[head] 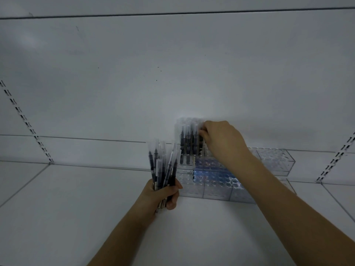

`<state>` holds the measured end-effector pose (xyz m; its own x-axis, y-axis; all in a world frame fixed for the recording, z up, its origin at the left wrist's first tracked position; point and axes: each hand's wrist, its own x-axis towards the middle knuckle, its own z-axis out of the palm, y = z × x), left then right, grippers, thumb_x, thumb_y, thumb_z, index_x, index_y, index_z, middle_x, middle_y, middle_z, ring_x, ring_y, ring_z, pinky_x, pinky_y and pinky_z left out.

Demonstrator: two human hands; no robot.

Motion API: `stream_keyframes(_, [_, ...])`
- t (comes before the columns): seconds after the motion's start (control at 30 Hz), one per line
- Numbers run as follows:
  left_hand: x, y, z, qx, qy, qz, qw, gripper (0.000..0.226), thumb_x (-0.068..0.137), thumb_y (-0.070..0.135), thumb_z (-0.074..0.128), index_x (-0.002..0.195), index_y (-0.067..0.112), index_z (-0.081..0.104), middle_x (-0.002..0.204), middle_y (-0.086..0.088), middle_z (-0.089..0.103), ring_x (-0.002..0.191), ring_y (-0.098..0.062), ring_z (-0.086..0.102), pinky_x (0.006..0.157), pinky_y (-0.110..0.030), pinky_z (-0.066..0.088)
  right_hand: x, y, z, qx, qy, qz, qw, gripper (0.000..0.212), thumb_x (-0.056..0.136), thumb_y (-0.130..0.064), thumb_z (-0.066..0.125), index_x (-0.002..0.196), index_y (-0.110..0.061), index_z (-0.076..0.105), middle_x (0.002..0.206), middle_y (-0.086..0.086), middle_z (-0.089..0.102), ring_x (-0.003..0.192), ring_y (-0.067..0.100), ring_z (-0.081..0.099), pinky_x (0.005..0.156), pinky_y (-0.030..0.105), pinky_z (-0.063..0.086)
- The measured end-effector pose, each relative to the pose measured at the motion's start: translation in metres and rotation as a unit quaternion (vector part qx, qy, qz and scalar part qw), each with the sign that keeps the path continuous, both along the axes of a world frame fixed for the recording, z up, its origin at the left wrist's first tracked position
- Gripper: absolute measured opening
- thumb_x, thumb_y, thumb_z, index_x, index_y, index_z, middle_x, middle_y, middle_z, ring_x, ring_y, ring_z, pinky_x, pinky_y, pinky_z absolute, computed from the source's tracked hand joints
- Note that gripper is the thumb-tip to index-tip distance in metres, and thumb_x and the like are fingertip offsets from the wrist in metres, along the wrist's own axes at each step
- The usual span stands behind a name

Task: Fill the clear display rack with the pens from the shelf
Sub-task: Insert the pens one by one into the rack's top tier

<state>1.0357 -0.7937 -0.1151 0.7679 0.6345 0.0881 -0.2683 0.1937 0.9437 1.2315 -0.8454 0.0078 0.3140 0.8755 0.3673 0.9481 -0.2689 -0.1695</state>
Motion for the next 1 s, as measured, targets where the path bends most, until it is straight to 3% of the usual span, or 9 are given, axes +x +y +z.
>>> stream_keyframes(0.1, [-0.001, -0.001, 0.001, 0.002, 0.004, -0.007, 1.0, 0.015, 0.066, 0.017, 0.07, 0.077, 0.005, 0.069, 0.052, -0.011, 0.05, 0.042, -0.017, 0.043, 0.045, -0.024, 0.036, -0.001, -0.008, 0.003, -0.013, -0.02, -0.032, 0.999, 0.043, 0.104, -0.041, 0.042, 0.095, -0.007, 0.067, 0.078, 0.006, 0.065, 0.073, 0.023, 0.063, 0.062, 0.029, 0.045])
stream_keyframes(0.17, [-0.002, -0.001, 0.002, 0.004, 0.004, -0.01, 1.0, 0.015, 0.067, 0.016, 0.07, 0.077, 0.005, 0.069, 0.053, -0.012, 0.05, 0.042, -0.017, 0.042, 0.045, -0.024, 0.036, -0.003, -0.02, 0.0, 0.044, 0.002, -0.033, 0.998, 0.044, 0.1, -0.049, 0.045, 0.088, -0.012, 0.066, 0.072, 0.001, 0.063, 0.067, 0.017, 0.06, 0.064, 0.03, 0.051])
stream_keyframes(0.23, [-0.002, 0.0, 0.001, 0.003, 0.003, -0.015, 1.0, 0.015, 0.068, 0.016, 0.07, 0.078, 0.005, 0.069, 0.053, -0.013, 0.05, 0.042, -0.017, 0.042, 0.046, -0.024, 0.037, -0.015, -0.032, -0.009, 0.084, 0.116, 0.022, 0.989, 0.035, 0.094, -0.051, 0.054, 0.085, -0.019, 0.066, 0.072, -0.006, 0.065, 0.064, 0.007, 0.06, 0.065, 0.022, 0.052])
stream_keyframes(0.3, [-0.002, 0.001, 0.0, 0.001, 0.004, -0.024, 1.0, 0.016, 0.07, 0.015, 0.07, 0.081, 0.004, 0.068, 0.054, -0.014, 0.049, 0.042, -0.018, 0.041, 0.046, -0.024, 0.037, -0.03, -0.035, -0.022, 0.054, 0.279, 0.097, 0.954, 0.023, 0.089, -0.044, 0.066, 0.086, -0.022, 0.069, 0.075, -0.01, 0.068, 0.062, 0.002, 0.063, 0.061, 0.012, 0.048])
stream_keyframes(0.37, [-0.001, 0.001, -0.001, 0.002, 0.01, -0.039, 0.999, 0.016, 0.073, 0.015, 0.069, 0.083, 0.003, 0.068, 0.054, -0.014, 0.049, 0.041, -0.018, 0.04, 0.047, -0.024, 0.036, -0.038, -0.031, -0.038, 0.027, 0.387, 0.14, 0.911, 0.019, 0.086, -0.035, 0.072, 0.088, -0.017, 0.07, 0.078, -0.005, 0.071, 0.063, 0.002, 0.067, 0.056, 0.012, 0.048])
stream_keyframes(0.47, [0.0, 0.002, -0.001, 0.007, 0.018, -0.046, 0.999, 0.017, 0.073, 0.017, 0.07, 0.084, 0.003, 0.068, 0.054, -0.014, 0.05, 0.04, -0.017, 0.041, 0.045, -0.023, 0.036, -0.04, -0.028, -0.047, 0.049, 0.464, 0.145, 0.872, 0.02, 0.086, -0.026, 0.074, 0.087, -0.007, 0.072, 0.076, 0.007, 0.074, 0.064, 0.01, 0.071, 0.05, 0.017, 0.047])
stream_keyframes(0.57, [-0.001, 0.003, -0.001, 0.001, 0.018, -0.036, 0.999, 0.02, 0.071, 0.017, 0.071, 0.084, 0.002, 0.069, 0.054, -0.015, 0.05, 0.04, -0.017, 0.04, 0.044, -0.021, 0.035, -0.036, -0.033, -0.036, 0.091, 0.475, 0.135, 0.864, 0.015, 0.089, -0.025, 0.07, 0.084, -0.011, 0.072, 0.072, 0.005, 0.074, 0.061, 0.01, 0.071, 0.05, 0.019, 0.05])
stream_keyframes(0.73, [-0.002, 0.005, -0.002, -0.008, 0.017, -0.022, 1.0, 0.017, 0.069, 0.017, 0.071, 0.078, 0.003, 0.066, 0.051, -0.012, 0.047, 0.039, -0.017, 0.037, 0.043, -0.02, 0.033, -0.007, -0.044, 0.002, 0.302, 0.417, 0.088, 0.853, 0.014, 0.095, -0.023, 0.063, 0.089, -0.011, 0.068, 0.071, 0.001, 0.071, 0.061, 0.011, 0.071, 0.054, 0.018, 0.054])
stream_keyframes(1.0, [0.001, 0.01, -0.003, -0.002, 0.002, 0.037, 0.999, 0.02, 0.072, 0.02, 0.072, 0.06, 0.016, 0.056, 0.047, -0.005, 0.04, 0.039, -0.014, 0.033, 0.043, -0.021, 0.031, 0.021, -0.029, 0.001, 0.286, 0.314, 0.089, 0.901, 0.014, 0.097, -0.023, 0.062, 0.092, -0.011, 0.066, 0.076, -0.001, 0.07, 0.065, 0.005, 0.07, 0.067, 0.017, 0.058])
